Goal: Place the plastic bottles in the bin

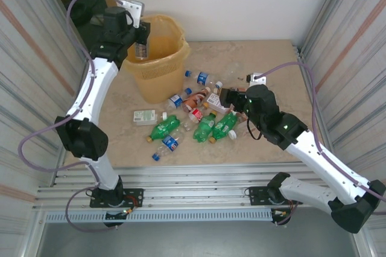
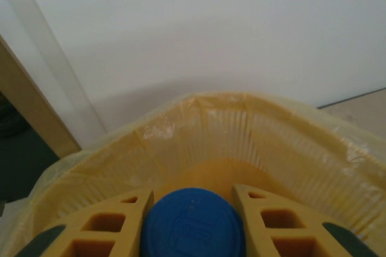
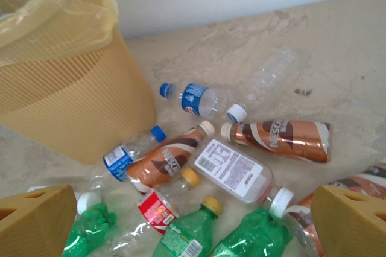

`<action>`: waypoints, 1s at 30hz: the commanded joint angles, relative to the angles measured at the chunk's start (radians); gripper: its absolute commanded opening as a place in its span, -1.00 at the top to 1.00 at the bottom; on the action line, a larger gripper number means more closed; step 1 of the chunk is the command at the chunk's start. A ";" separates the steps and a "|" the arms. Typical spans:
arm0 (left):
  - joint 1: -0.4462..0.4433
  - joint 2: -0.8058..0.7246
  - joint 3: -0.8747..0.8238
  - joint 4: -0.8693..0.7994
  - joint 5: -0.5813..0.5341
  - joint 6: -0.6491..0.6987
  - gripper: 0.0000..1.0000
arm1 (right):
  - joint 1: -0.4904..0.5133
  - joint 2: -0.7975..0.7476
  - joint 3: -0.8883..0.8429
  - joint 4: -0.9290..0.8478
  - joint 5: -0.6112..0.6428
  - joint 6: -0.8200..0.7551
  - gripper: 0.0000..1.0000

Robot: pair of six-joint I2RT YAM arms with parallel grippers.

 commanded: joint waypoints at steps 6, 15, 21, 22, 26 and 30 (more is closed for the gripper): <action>0.021 0.075 0.028 -0.022 -0.092 0.005 0.98 | -0.045 0.002 -0.001 -0.112 0.034 0.122 -0.95; 0.029 0.132 0.016 -0.037 -0.123 -0.035 0.61 | -0.088 0.025 -0.016 -0.176 0.031 0.195 -0.95; 0.029 0.141 0.013 -0.044 -0.118 -0.055 0.29 | -0.136 0.028 -0.031 -0.225 0.010 0.255 -0.95; 0.029 0.139 0.014 -0.043 -0.115 -0.058 0.24 | -0.145 0.027 -0.033 -0.232 0.000 0.263 -0.95; 0.029 0.127 0.019 -0.044 -0.102 -0.069 -0.01 | -0.179 0.028 -0.046 -0.253 -0.026 0.287 -0.95; 0.029 0.103 0.024 -0.044 -0.089 -0.079 -0.22 | -0.204 0.040 -0.058 -0.262 -0.050 0.307 -0.95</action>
